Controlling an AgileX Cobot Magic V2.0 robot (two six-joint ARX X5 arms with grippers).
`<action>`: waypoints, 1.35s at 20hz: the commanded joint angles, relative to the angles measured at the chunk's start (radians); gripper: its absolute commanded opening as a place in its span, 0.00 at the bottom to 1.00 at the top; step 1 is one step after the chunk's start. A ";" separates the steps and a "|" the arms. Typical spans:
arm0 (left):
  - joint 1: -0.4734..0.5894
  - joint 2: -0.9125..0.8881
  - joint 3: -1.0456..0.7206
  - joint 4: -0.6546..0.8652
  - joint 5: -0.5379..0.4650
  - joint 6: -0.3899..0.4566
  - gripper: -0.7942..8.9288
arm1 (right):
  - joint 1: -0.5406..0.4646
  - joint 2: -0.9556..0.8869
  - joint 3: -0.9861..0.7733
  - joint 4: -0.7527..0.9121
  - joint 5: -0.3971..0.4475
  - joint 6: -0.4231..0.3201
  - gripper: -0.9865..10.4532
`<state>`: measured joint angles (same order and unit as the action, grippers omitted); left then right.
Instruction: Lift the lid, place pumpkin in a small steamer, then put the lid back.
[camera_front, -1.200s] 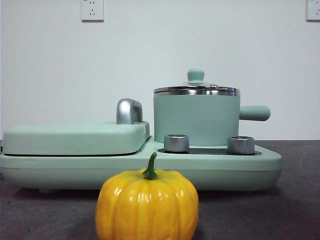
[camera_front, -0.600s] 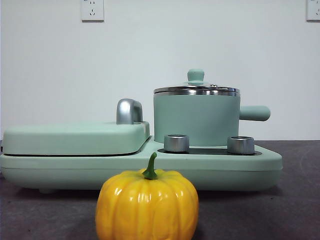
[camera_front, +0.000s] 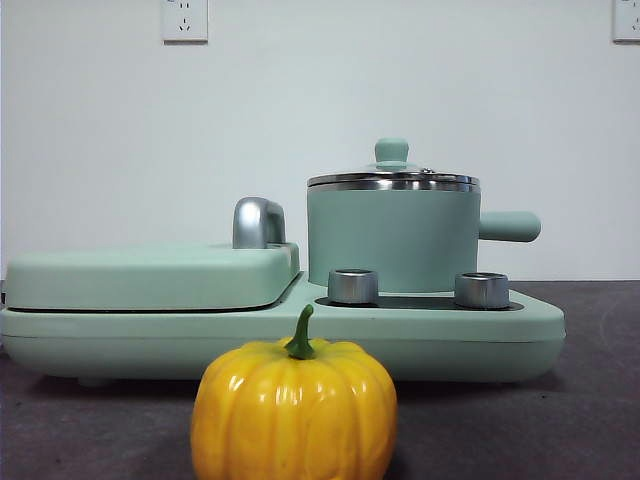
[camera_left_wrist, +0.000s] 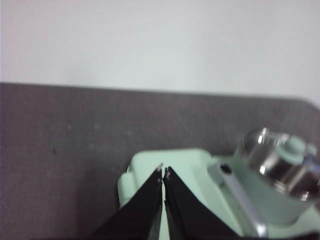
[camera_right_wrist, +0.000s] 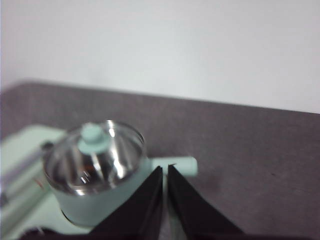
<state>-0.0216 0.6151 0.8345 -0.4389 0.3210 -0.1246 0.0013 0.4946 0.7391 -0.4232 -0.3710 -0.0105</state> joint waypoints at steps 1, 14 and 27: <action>-0.023 0.055 0.037 0.007 0.024 0.170 0.09 | 0.018 0.042 0.025 -0.011 -0.003 -0.168 0.10; -0.200 0.216 0.047 0.019 0.023 0.553 0.09 | 0.223 0.158 0.026 -0.043 0.077 -0.502 0.14; -0.275 0.227 0.047 0.101 0.044 0.599 0.25 | 0.258 0.171 0.026 -0.042 0.116 -0.531 0.34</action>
<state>-0.2916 0.8326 0.8627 -0.3523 0.3557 0.4618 0.2554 0.6590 0.7475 -0.4709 -0.2569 -0.5350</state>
